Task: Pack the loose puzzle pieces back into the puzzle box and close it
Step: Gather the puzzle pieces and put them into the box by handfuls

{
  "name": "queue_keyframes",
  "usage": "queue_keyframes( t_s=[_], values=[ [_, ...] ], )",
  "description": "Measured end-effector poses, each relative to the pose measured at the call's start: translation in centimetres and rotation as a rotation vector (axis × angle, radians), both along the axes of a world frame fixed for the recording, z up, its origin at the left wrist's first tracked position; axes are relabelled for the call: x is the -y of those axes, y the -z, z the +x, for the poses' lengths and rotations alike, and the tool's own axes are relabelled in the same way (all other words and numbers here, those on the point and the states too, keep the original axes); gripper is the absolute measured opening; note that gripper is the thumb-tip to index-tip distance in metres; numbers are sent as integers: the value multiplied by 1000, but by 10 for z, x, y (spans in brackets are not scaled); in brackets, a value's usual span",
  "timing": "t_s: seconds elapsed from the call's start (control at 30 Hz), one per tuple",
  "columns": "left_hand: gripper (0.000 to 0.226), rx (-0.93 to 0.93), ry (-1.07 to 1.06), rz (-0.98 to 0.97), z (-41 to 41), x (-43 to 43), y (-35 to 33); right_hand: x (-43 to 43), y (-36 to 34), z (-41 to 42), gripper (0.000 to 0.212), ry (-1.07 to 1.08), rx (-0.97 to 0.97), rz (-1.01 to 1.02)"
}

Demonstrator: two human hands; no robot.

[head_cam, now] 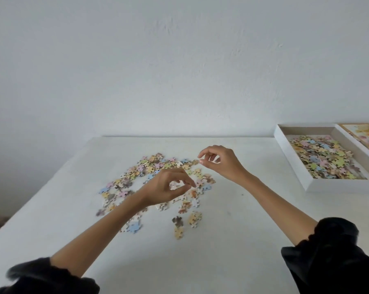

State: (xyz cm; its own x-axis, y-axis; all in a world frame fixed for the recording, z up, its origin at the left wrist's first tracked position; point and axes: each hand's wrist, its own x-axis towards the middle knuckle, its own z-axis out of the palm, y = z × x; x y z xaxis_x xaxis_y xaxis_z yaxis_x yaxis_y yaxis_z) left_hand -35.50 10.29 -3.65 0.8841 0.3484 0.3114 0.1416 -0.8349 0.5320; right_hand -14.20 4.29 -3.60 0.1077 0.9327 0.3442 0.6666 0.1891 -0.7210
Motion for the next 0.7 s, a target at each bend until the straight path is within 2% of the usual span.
queue_keyframes(
  t_s=[0.3, 0.4, 0.5, 0.57, 0.63, 0.7],
  values=[
    [23, -20, -78, 26, -71, -29, 38, -15, 42, -69, 10, -42, 46, -64],
    [31, -54, -107, 78, -87, -32, 43, -4, 50, -79, 32, -13, 126, -116],
    [62, -207, -86, 184, -111, -28, 48, 21, 52, -90, 62, -43, 221, -164],
    [79, -307, -74, 200, -120, -22, 54, 37, 57, -99, 77, -96, 364, -209],
    [83, -323, -103, 237, -120, -17, 59, 46, 62, -106, 86, -122, 529, -242],
    [79, -307, -128, 251, -114, -16, 59, 45, 63, -109, 86, -102, 607, -262]
  ],
)
